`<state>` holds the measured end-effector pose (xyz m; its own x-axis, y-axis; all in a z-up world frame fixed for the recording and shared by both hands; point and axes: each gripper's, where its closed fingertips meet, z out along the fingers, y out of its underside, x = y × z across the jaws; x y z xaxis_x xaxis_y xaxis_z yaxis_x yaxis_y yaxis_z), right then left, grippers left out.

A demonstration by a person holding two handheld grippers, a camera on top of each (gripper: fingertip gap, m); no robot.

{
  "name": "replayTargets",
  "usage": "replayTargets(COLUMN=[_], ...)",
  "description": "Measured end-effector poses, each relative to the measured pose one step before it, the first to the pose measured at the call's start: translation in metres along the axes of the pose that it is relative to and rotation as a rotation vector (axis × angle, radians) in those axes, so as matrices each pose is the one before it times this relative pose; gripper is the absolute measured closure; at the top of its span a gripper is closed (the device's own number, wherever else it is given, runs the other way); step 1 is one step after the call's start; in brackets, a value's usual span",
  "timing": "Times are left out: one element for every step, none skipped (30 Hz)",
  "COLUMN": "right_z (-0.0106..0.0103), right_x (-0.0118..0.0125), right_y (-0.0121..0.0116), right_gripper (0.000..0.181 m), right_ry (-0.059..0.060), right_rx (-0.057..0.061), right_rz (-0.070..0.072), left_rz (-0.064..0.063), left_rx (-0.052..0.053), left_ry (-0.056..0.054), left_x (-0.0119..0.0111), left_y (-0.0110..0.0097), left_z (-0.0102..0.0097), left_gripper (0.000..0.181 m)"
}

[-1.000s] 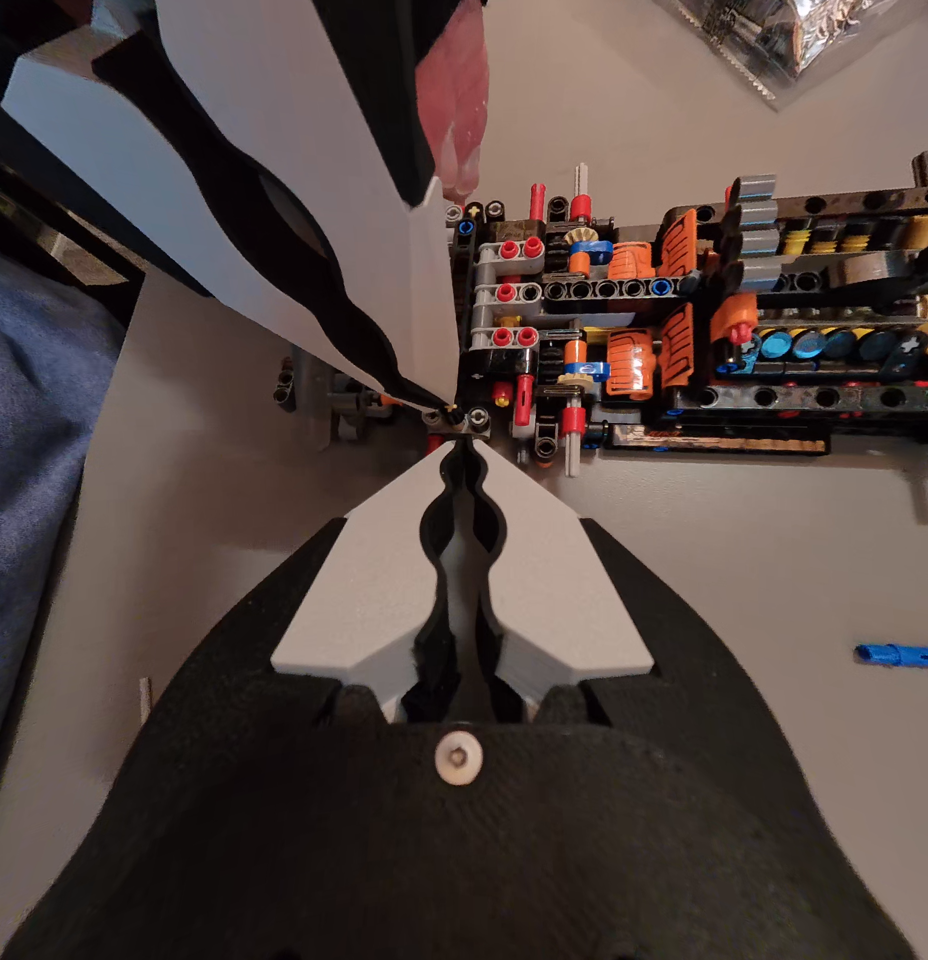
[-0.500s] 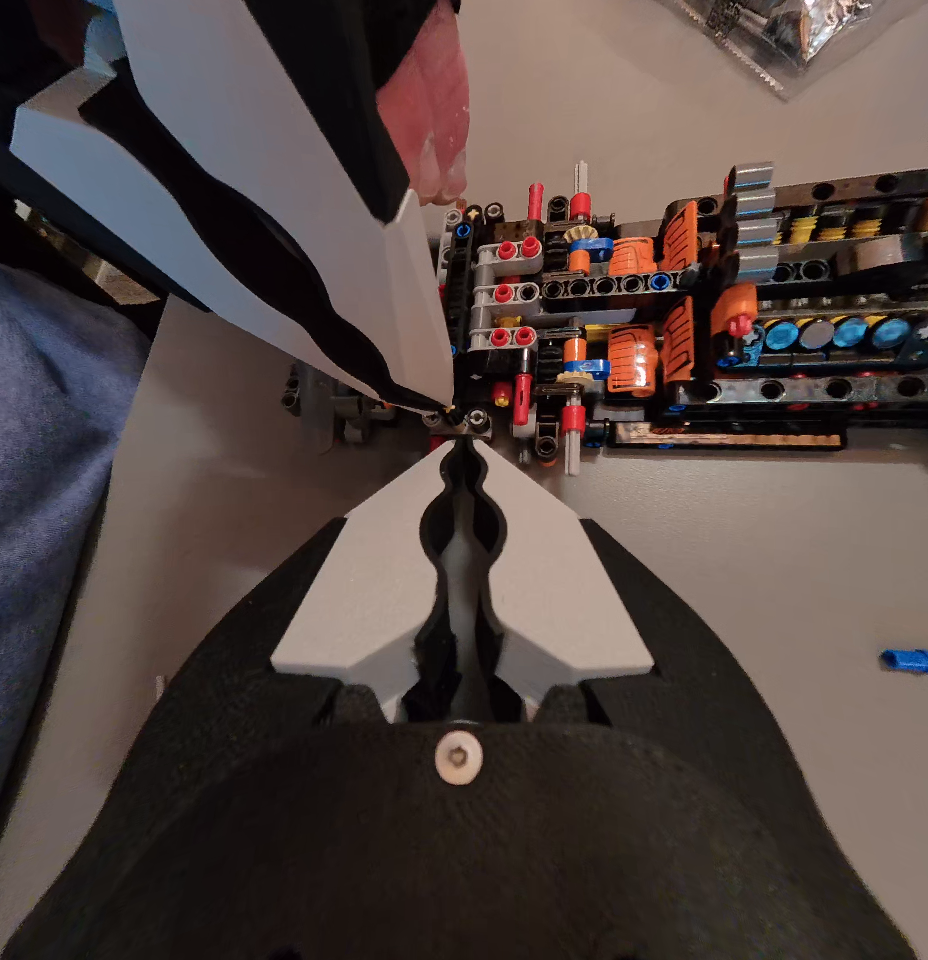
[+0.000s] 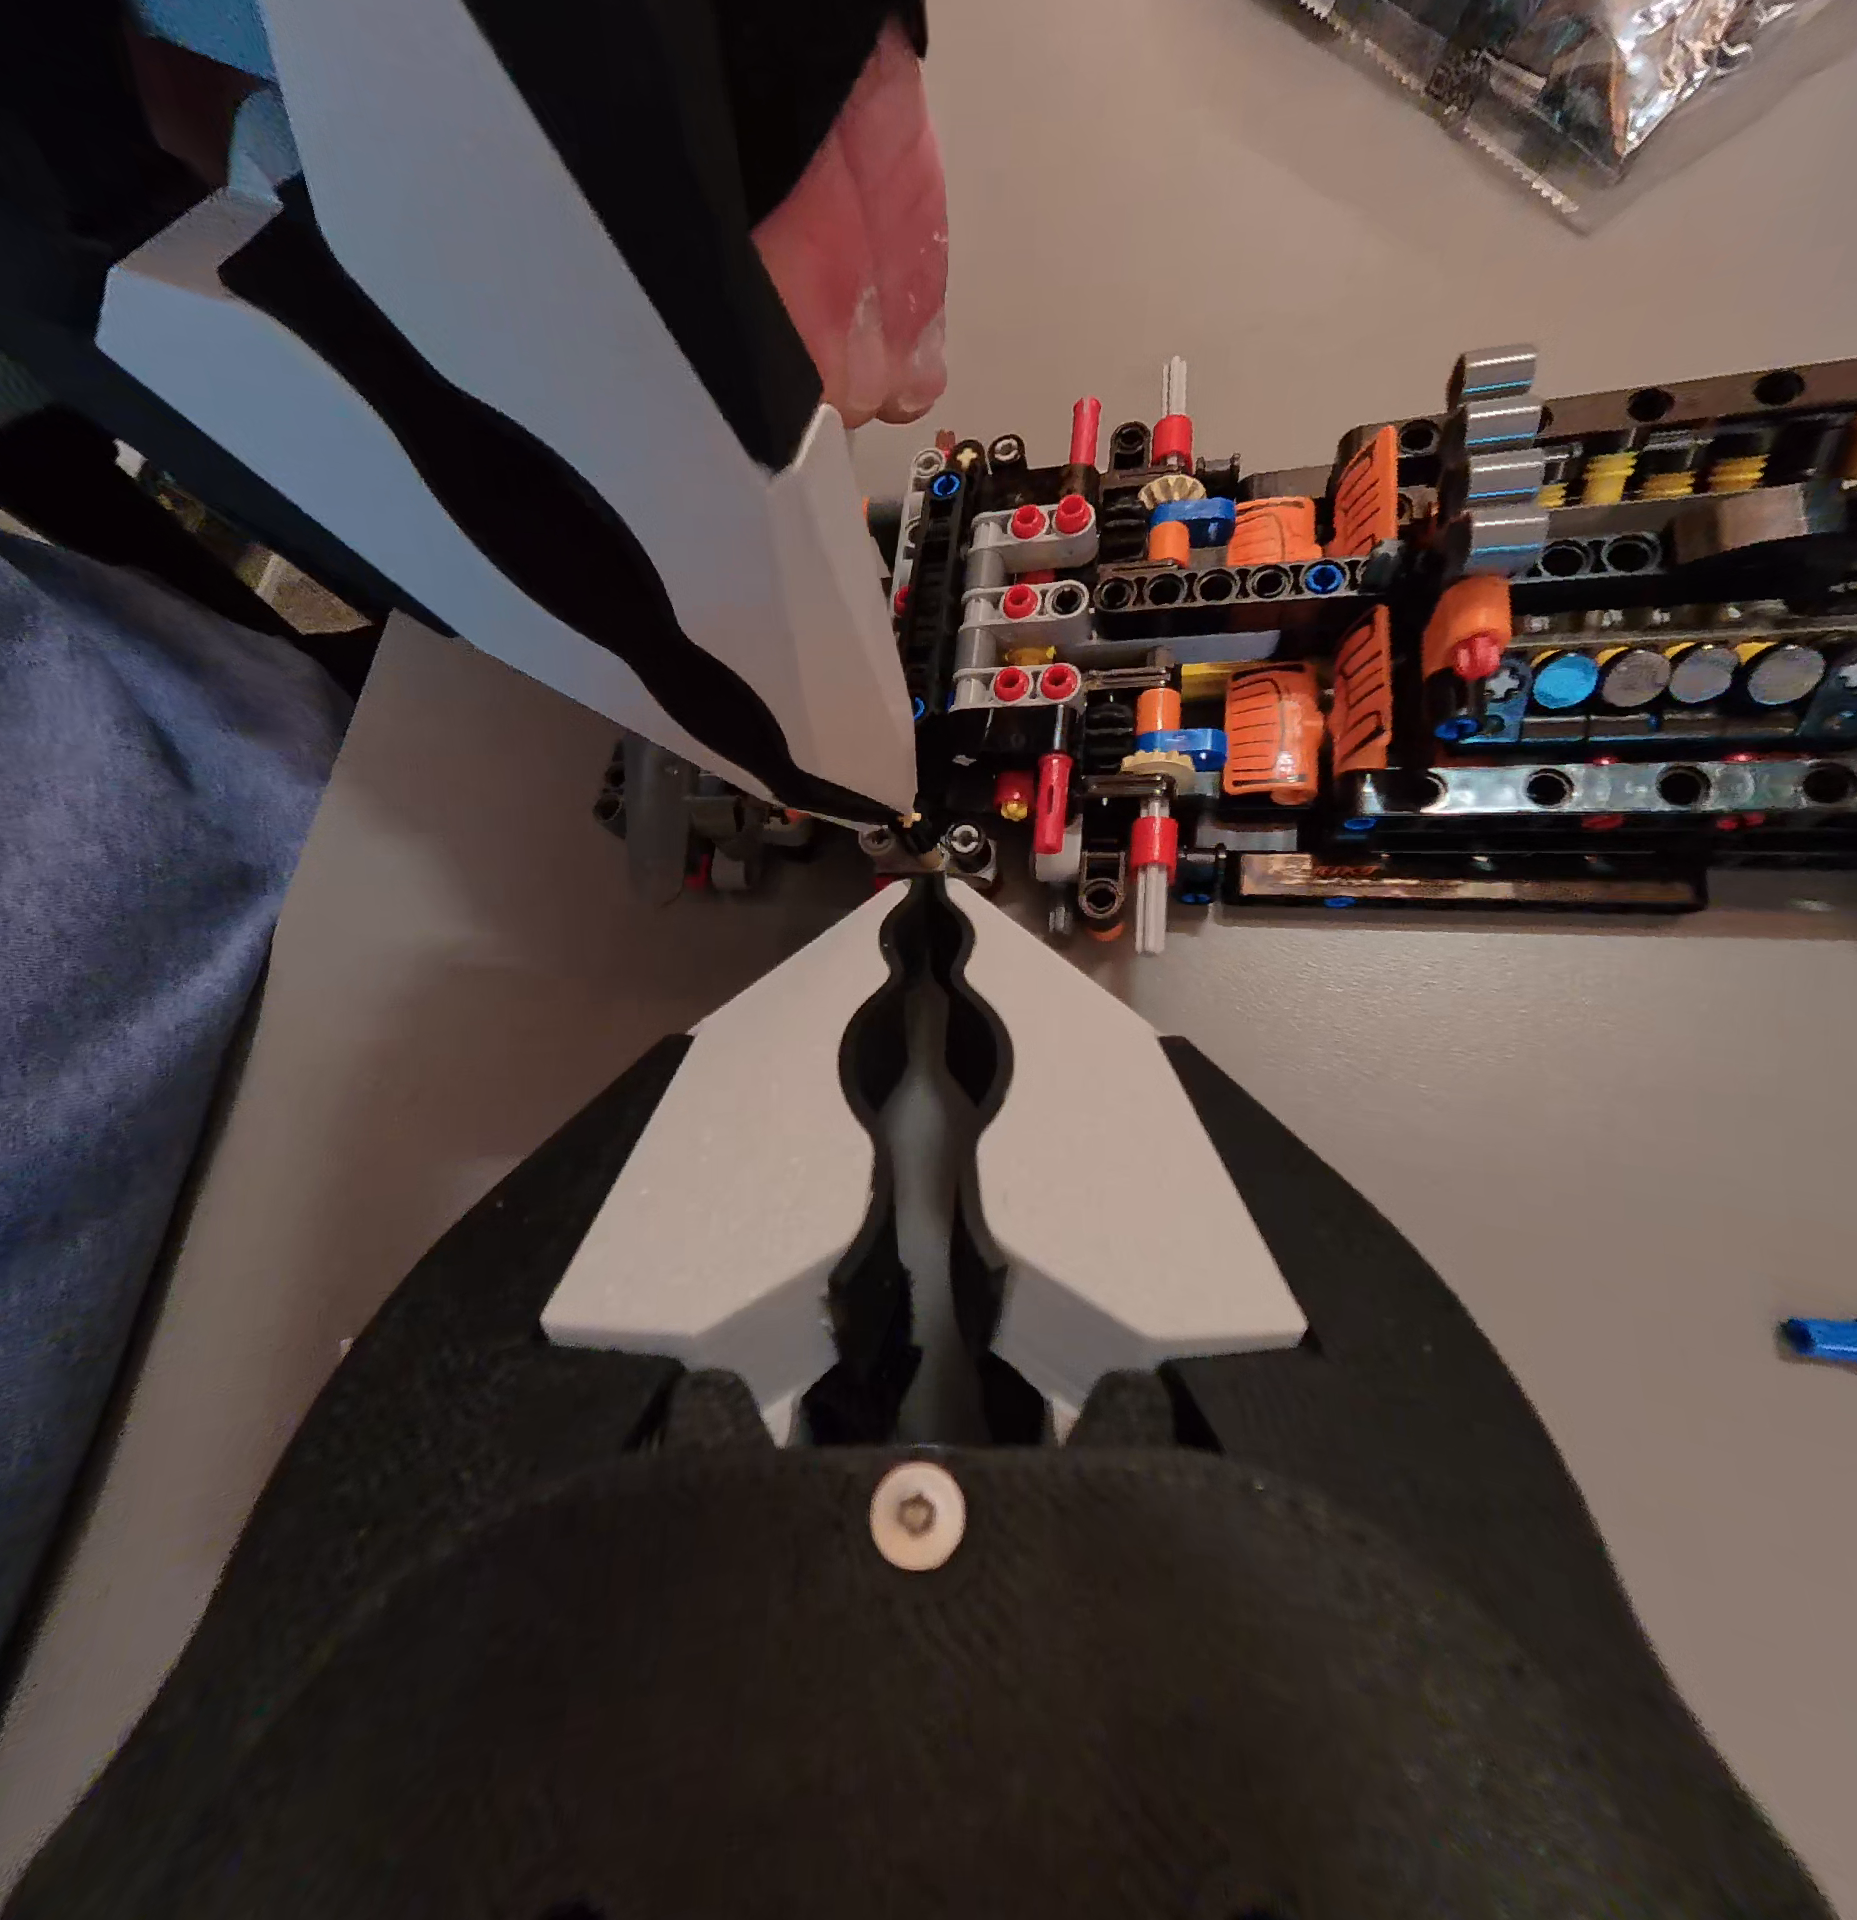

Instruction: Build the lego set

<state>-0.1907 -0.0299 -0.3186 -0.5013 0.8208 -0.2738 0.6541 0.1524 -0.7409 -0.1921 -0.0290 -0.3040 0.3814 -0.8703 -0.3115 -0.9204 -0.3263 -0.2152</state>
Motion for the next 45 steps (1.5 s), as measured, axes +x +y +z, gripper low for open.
replayTargets(right_z=[-0.00018, -0.00008, 0.00006, 0.00008, 0.00001, 0.00001, 0.00009, 0.00004, -0.00003, 0.00004, 0.00008, -0.00006, 0.00006, -0.00002, -0.00011, -0.00025, -0.00012, -0.00004, -0.00003, -0.00015, 0.00013, 0.00007, -0.00007, -0.00009, 0.00011, 0.00013, 0.00006, 0.00003, -0.00002, 0.00006, 0.00002, 0.00011, 0.00012, -0.00001, -0.00001, -0.00026, -0.00048, -0.00046, 0.00005, -0.00028, -0.00176, -0.00297, -0.00358, -0.00289, -0.00117], right_x=[0.00017, 0.00027, 0.00036, 0.00045, 0.00013, 0.00007, 0.00028, -0.00001, 0.00001, -0.00005, -0.00011, -0.00017, -0.00009, -0.00013, -0.00036, -0.00011, 0.00001, -0.00014, 0.00010, 0.00001, -0.00008, -0.00010, 0.00025, 0.00026, 0.00002, 0.00002, 0.00002, -0.00012, 0.00006, -0.00004, -0.00001, -0.00003, 0.00005, -0.00025, -0.00034, -0.00093, -0.00148, -0.00224, -0.00292, -0.00086, 0.00198, 0.00187, 0.00174, 0.00339, 0.00381], right_y=[-0.00014, -0.00027, -0.00030, -0.00038, -0.00029, -0.00005, -0.00008, 0.00001, 0.00005, -0.00005, 0.00003, -0.00010, -0.00009, -0.00031, -0.00015, -0.00012, 0.00004, -0.00019, -0.00011, -0.00012, -0.00015, 0.00003, -0.00001, -0.00008, -0.00019, -0.00012, 0.00001, -0.00005, -0.00020, -0.00001, -0.00007, -0.00005, -0.00005, 0.00008, 0.00030, 0.00026, 0.00009, -0.00037, 0.00069, 0.00097, 0.00014, -0.00067, -0.00054, 0.00091, 0.00120], right_gripper=[0.181, 0.181, 0.181, 0.181, 0.181, 0.181, 0.181, 0.181, 0.181, 0.181, 0.181, 0.181, 0.181, 0.181, 0.181, 0.181, 0.181, 0.181, 0.181, 0.181, 0.181, 0.181, 0.181, 0.181, 0.181, 0.181, 0.181, 0.181, 0.181, 0.181, 0.181, 0.181, 0.181, 0.181, 0.181, 0.181, 0.181, 0.181, 0.181, 0.181, 0.181, 0.181, 0.181, 0.181, 0.181], right_ry=[0.0039, 0.0023, 0.0020, 0.0019, -0.0018, -0.0044, -0.0031, -0.0018, -0.0028, -0.0019, -0.0010, -0.0014, -0.0003, -0.0014, -0.0041, -0.0032, -0.0004, 0.0007, 0.0007, 0.0008, 0.0019, 0.0013, -0.0008, -0.0012, -0.0004, 0.0020, 0.0029, 0.0009, 0.0012, 0.0004, -0.0015, -0.0013, -0.0004, 0.0004, -0.0012, -0.0050, -0.0068, -0.0105, -0.0143, -0.0019, 0.0125, 0.0083, 0.0056, 0.0163, 0.0204], right_rx=[0.0026, 0.0036, 0.0031, 0.0033, 0.0030, 0.0012, 0.0007, -0.0005, -0.0016, 0.0003, 0.0010, 0.0000, 0.0008, 0.0013, 0.0009, 0.0012, 0.0008, 0.0011, 0.0020, 0.0020, 0.0019, 0.0002, 0.0005, 0.0010, -0.0001, 0.0002, 0.0002, 0.0013, 0.0014, 0.0000, 0.0002, 0.0006, 0.0000, -0.0009, -0.0008, -0.0011, -0.0001, 0.0010, -0.0058, -0.0083, -0.0026, 0.0024, 0.0018, -0.0054, -0.0040], right_rz=[-0.0021, 0.0022, 0.0038, 0.0044, 0.0062, 0.0083, 0.0074, 0.0060, 0.0074, 0.0056, 0.0027, 0.0045, 0.0040, 0.0016, 0.0022, 0.0022, -0.0011, -0.0012, 0.0031, 0.0037, 0.0013, 0.0010, 0.0041, 0.0044, 0.0019, -0.0003, -0.0010, 0.0010, 0.0004, 0.0003, 0.0024, 0.0035, 0.0015, -0.0038, -0.0040, -0.0038, -0.0041, -0.0027, -0.0064, -0.0092, -0.0088, -0.0064, -0.0048, -0.0096, -0.0129], left_rz=[-0.0017, -0.0019, -0.0016, -0.0013, 0.0002, 0.0015, 0.0052, 0.0044, 0.0017, 0.0014, 0.0014, -0.0008, 0.0019, 0.0072, 0.0023, 0.0015, 0.0022, 0.0009, -0.0039, -0.0053, -0.0030, -0.0004, -0.0028, 0.0010, 0.0081, 0.0034, -0.0015, 0.0010, 0.0018, 0.0004, 0.0011, 0.0011, 0.0031, 0.0043, 0.0051, -0.0007, -0.0047, -0.0023, 0.0007, 0.0006, 0.0020, -0.0002, -0.0030, -0.0033, -0.0028], left_rx=[0.0048, 0.0034, 0.0022, 0.0017, 0.0012, -0.0011, -0.0036, -0.0034, -0.0030, -0.0032, -0.0006, 0.0001, -0.0038, -0.0040, -0.0011, -0.0004, -0.0013, -0.0008, 0.0032, 0.0041, 0.0020, 0.0016, 0.0024, -0.0019, -0.0054, -0.0031, 0.0005, 0.0011, 0.0000, -0.0008, -0.0013, -0.0029, -0.0044, -0.0037, -0.0034, -0.0002, 0.0019, 0.0017, 0.0009, -0.0014, -0.0013, 0.0016, 0.0025, 0.0029, 0.0025], left_ry=[-0.0030, -0.0025, -0.0007, 0.0005, 0.0019, 0.0014, -0.0010, -0.0010, 0.0006, -0.0001, -0.0005, -0.0001, -0.0014, -0.0033, -0.0018, -0.0008, 0.0001, -0.0019, -0.0017, -0.0008, -0.0008, -0.0007, -0.0006, -0.0004, -0.0033, -0.0019, 0.0003, -0.0012, -0.0028, -0.0022, -0.0017, -0.0013, -0.0011, -0.0019, -0.0009, 0.0011, 0.0014, -0.0002, -0.0011, -0.0016, -0.0006, 0.0005, 0.0017, 0.0013, 0.0019], left_x=[-0.00015, 0.00003, 0.00007, -0.00024, 0.00010, 0.00005, -0.00033, -0.00014, -0.00008, 0.00001, 0.00012, 0.00024, 0.00016, 0.00007, 0.00013, -0.00013, -0.00013, -0.00028, -0.00012, 0.00007, -0.00004, 0.00004, 0.00002, 0.00017, 0.00010, 0.00009, 0.00010, 0.00010, 0.00006, 0.00014, 0.00003, -0.00009, 0.00003, -0.00010, 0.00001, -0.00003, -0.00010, 0.00002, 0.00017, -0.00004, 0.00002, 0.00002, -0.00010, -0.00001, 0.00011], left_y=[-0.00009, 0.00003, 0.00003, 0.00021, 0.00008, -0.00005, -0.00002, -0.00023, -0.00011, 0.00020, -0.00001, -0.00015, 0.00011, 0.00013, -0.00027, 0.00009, 0.00039, 0.00023, -0.00011, -0.00014, 0.00020, -0.00017, -0.00048, -0.00002, 0.00004, -0.00017, -0.00019, 0.00009, 0.00001, -0.00013, 0.00001, 0.00016, 0.00015, -0.00014, 0.00025, 0.00005, 0.00003, -0.00007, -0.00009, -0.00004, 0.00017, -0.00014, -0.00003, -0.00015, -0.00028], left_z=[0.00015, -0.00008, 0.00005, -0.00017, -0.00004, 0.00020, 0.00025, 0.00015, 0.00004, 0.00012, -0.00001, 0.00008, -0.00002, -0.00011, 0.00004, -0.00007, -0.00014, -0.00010, -0.00012, -0.00006, -0.00003, 0.00016, 0.00012, 0.00004, 0.00003, 0.00013, 0.00008, 0.00000, 0.00000, 0.00004, 0.00003, 0.00000, -0.00004, 0.00002, -0.00006, -0.00003, -0.00001, 0.00002, -0.00009, -0.00003, -0.00008, 0.00001, -0.00001, -0.00001, -0.00004], left_gripper=[0.181, 0.181, 0.181, 0.181, 0.181, 0.181, 0.181, 0.181, 0.181, 0.181, 0.181, 0.181, 0.181, 0.181, 0.181, 0.181, 0.181, 0.181, 0.181, 0.181, 0.181, 0.181, 0.181, 0.181, 0.181, 0.181, 0.181, 0.181, 0.181, 0.181, 0.181, 0.181, 0.181, 0.181, 0.181, 0.181, 0.181, 0.181, 0.181, 0.181, 0.181, 0.181, 0.181, 0.181, 0.181])
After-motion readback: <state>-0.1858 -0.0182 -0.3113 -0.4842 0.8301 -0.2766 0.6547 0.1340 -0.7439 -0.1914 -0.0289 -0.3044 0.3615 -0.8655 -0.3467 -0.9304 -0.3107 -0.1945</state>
